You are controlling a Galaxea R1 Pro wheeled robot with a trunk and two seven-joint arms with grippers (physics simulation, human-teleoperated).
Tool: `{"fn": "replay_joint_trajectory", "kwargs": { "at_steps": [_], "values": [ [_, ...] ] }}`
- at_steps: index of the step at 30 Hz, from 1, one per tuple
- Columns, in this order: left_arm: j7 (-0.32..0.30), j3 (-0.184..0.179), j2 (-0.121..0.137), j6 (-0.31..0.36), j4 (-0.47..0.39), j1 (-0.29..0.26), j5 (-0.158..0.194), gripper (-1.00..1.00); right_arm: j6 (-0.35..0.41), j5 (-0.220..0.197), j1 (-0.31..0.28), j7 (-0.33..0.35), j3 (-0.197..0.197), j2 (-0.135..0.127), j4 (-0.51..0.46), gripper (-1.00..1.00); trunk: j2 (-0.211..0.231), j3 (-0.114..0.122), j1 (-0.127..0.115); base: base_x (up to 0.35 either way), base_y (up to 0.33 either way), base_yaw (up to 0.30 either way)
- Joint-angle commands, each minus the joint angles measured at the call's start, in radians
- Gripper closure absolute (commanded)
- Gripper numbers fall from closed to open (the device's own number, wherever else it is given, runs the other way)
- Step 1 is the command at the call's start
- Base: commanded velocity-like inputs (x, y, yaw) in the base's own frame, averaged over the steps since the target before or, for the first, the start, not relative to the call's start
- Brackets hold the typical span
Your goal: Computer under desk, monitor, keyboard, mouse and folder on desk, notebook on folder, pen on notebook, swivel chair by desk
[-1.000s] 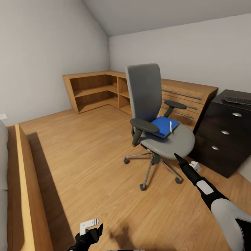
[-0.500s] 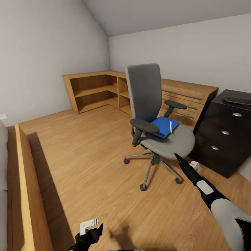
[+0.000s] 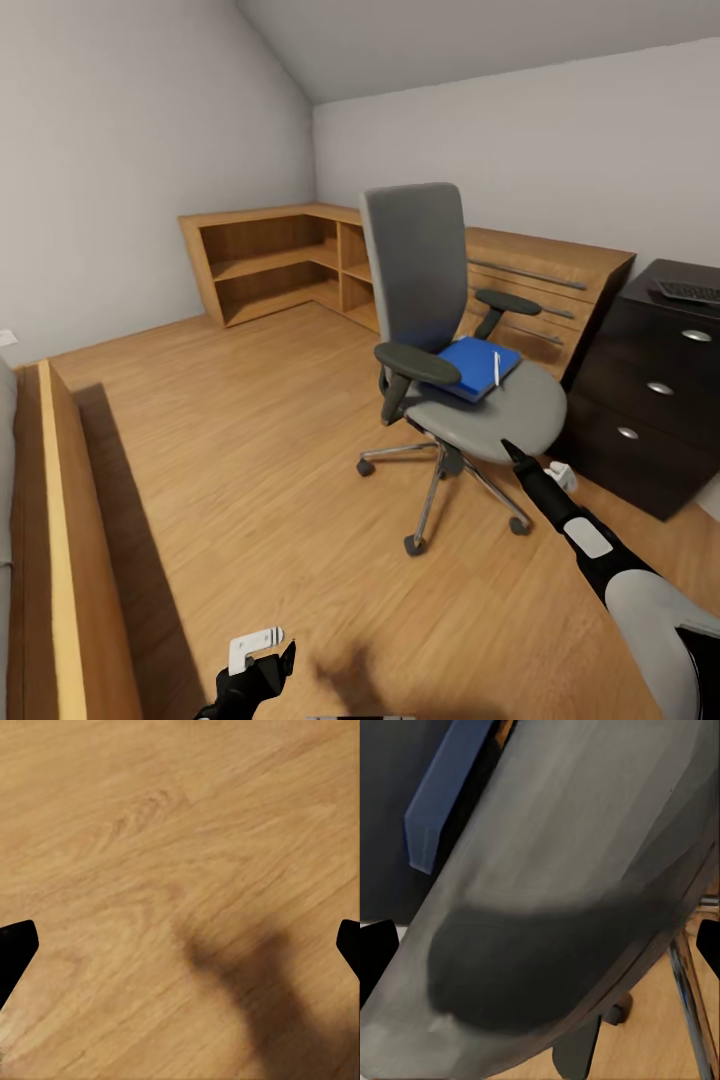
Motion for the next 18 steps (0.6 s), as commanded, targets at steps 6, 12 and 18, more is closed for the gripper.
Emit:
{"fn": "replay_joint_trajectory", "kwargs": {
  "at_steps": [6, 12, 18],
  "values": [
    [0.006, -0.002, 0.0, 0.004, -0.002, 0.0, 0.01, -1.0, 0.006, -0.007, -0.001, 0.004, 0.0, 0.0, 0.001, -1.0, 0.0, -0.001, 0.0, 0.27, 0.031, 0.0],
    [0.006, -0.002, 0.0, 0.004, -0.002, 0.0, 0.01, -1.0, 0.006, -0.007, -0.001, 0.004, 0.0, 0.0, 0.001, -1.0, 0.0, -0.001, 0.0, 0.239, 0.002, 0.0],
    [0.006, -0.002, 0.0, 0.004, -0.002, 0.0, 0.01, -1.0, 0.006, -0.007, -0.001, 0.004, 0.0, 0.0, 0.001, -1.0, 0.0, -0.001, 0.0, 0.224, 0.0, 0.0]
  ]
}}
